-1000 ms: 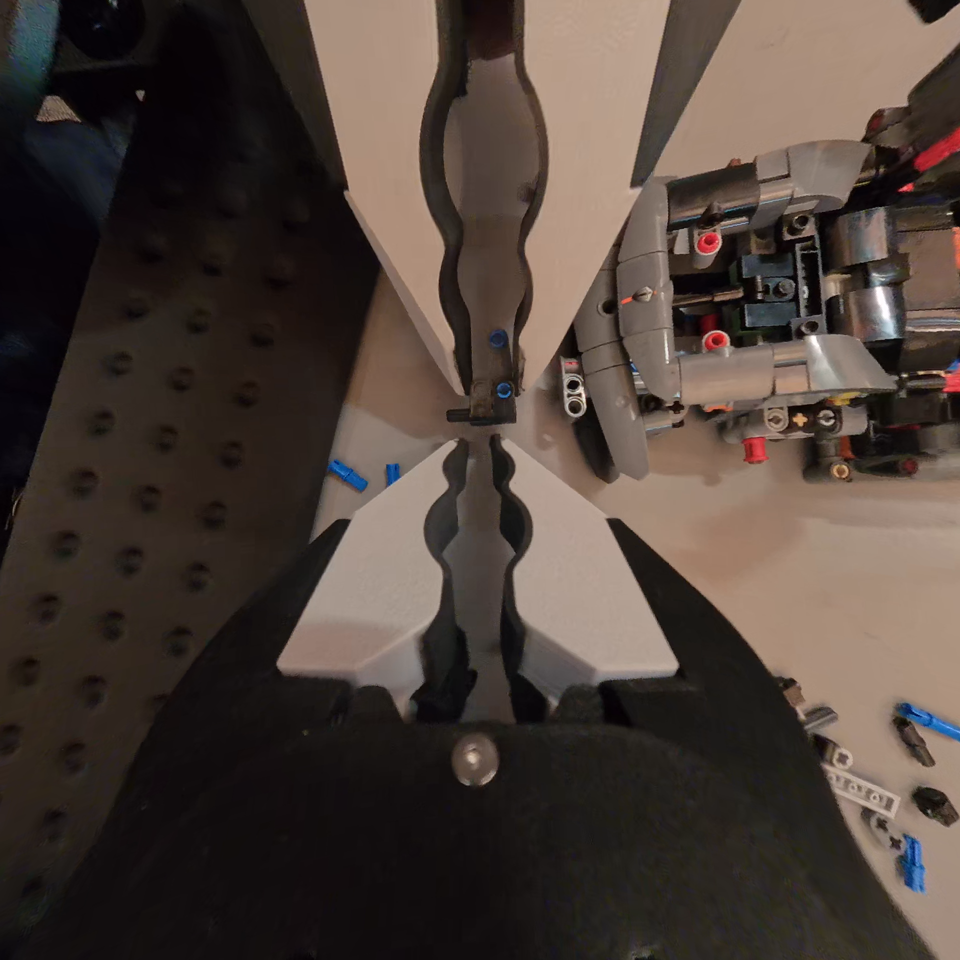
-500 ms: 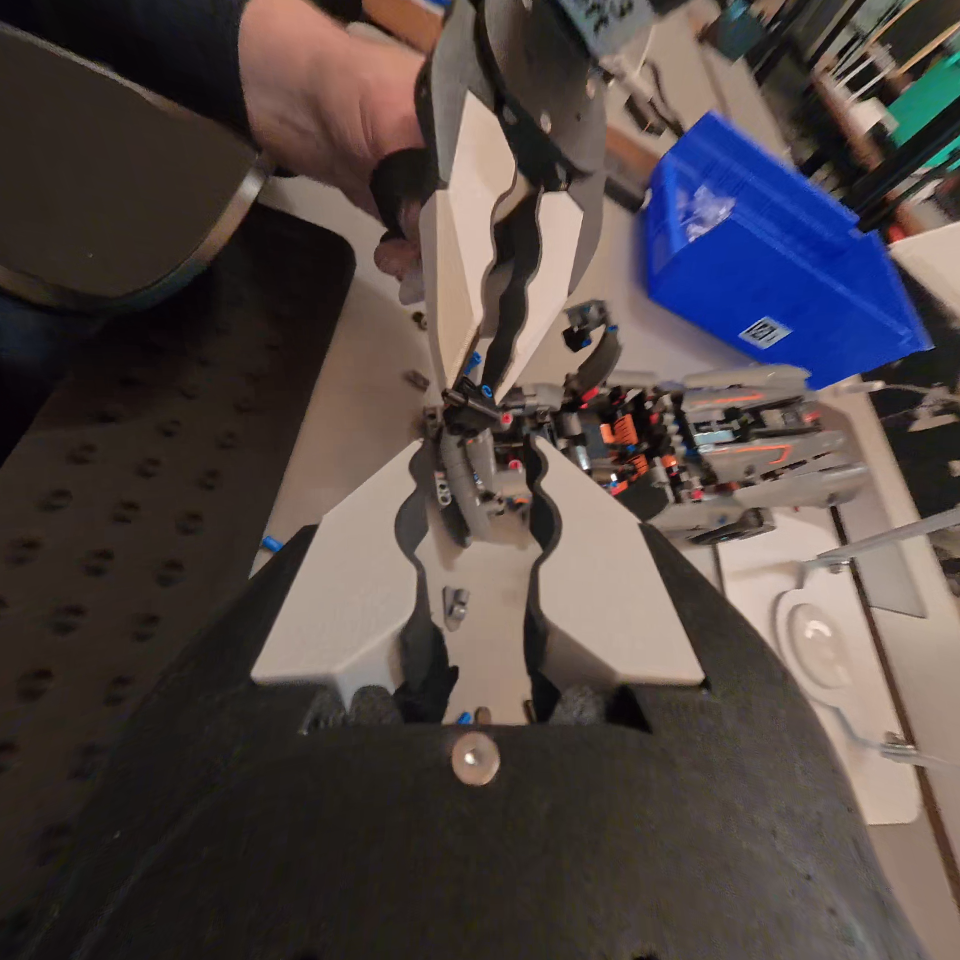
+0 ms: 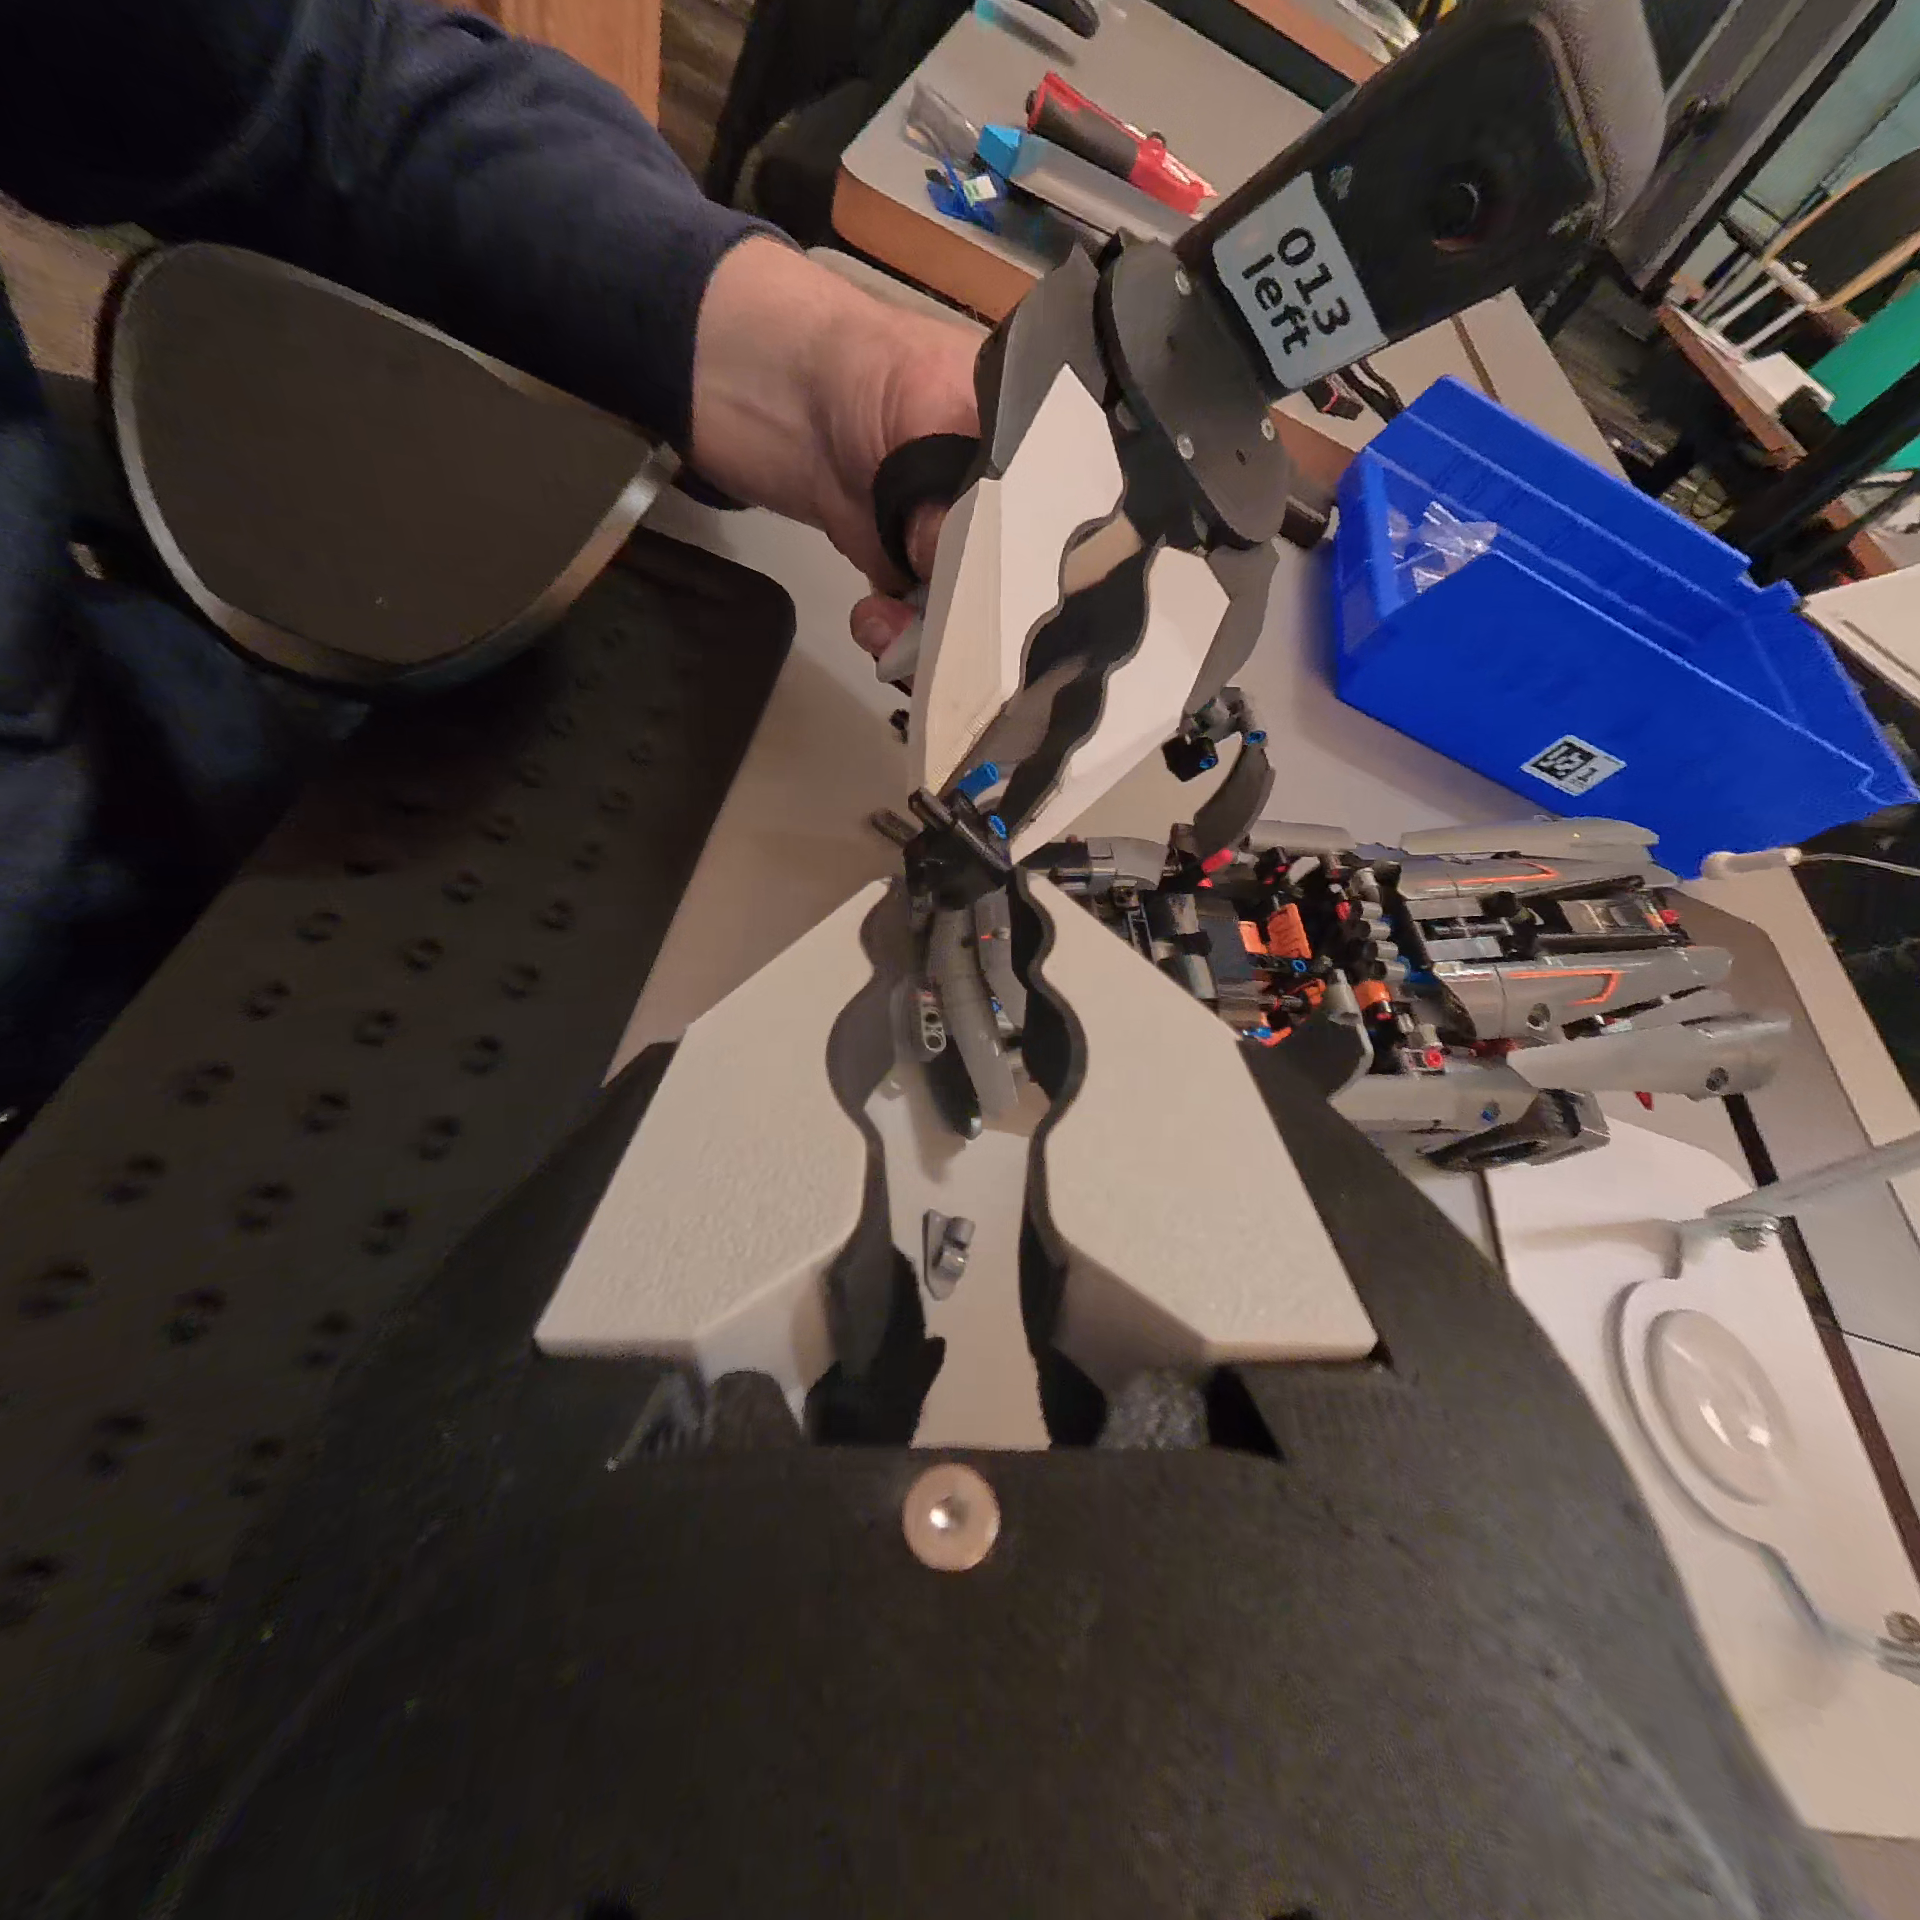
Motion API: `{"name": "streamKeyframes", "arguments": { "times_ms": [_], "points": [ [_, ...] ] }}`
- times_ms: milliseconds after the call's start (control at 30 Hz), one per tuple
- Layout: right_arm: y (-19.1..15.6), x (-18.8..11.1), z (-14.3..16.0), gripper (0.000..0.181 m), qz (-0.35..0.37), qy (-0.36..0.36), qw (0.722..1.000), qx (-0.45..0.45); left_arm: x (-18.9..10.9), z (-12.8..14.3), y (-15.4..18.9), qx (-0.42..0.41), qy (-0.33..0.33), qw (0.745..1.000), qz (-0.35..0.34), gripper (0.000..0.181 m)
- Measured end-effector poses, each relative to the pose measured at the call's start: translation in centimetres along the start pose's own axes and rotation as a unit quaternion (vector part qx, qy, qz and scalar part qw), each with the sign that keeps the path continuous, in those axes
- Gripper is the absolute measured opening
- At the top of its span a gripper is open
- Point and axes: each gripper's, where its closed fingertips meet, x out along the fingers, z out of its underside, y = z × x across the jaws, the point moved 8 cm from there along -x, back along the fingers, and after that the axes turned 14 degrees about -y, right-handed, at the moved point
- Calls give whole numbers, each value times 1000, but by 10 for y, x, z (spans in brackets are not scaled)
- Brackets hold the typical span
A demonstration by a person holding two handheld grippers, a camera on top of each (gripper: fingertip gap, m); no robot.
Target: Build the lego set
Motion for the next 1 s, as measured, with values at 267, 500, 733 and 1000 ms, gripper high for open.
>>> {"name": "streamKeyframes", "arguments": {
  "times_ms": [267, 500, 733, 1000],
  "points": [
    [-1, 3, 0, 17, 6, -9, 1000, -4, 0, 0, -3, 1, -9, 1000, 12, 12],
    [0, 3, -1, 17, 27, -17, 999, -13, 0, 0, -7, -6, 2, 1000, 22, 13],
    [0, 3, -1, 17, 35, -22, 999, -16, 0, 0, -7, -6, 3, 1000, 16, 13],
    [6, 2, 0, 19, 51, -26, 998, 0, -2, -3, -12, -14, 31, 999, 1, 12]
  ]
}}
